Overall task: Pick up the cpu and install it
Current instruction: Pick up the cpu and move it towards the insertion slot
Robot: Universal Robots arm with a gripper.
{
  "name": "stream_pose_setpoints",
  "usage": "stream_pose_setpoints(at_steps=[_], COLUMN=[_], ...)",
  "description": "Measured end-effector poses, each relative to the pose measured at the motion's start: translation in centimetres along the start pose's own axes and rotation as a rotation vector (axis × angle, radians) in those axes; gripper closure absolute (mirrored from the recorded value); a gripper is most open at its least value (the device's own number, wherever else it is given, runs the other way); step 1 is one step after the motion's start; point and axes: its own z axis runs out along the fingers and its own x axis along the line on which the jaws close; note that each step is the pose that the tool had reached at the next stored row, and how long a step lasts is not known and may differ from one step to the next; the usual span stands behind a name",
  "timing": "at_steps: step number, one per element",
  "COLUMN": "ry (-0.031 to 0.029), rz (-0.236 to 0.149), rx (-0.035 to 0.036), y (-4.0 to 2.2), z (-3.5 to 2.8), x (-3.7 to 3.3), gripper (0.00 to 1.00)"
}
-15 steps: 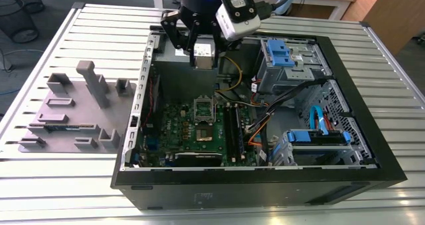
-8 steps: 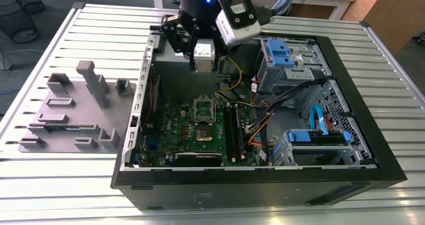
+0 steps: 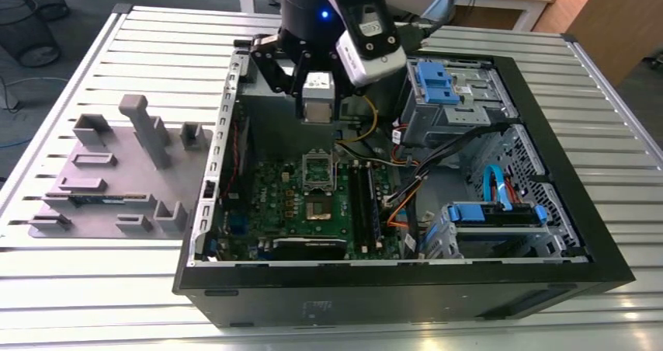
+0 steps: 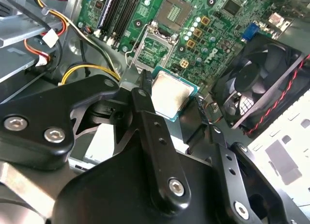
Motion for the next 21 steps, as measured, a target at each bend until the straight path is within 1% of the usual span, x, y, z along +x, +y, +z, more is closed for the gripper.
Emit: stream_pose_setpoints(at_steps=[8,21], ry=[0.0,0.0005], rz=[0.0,0.0], rx=[0.0,-0.0001], y=[-0.74,-1.71], z=[0.98,2.9], x=[0.0,0.02], gripper=[0.53,0.53])
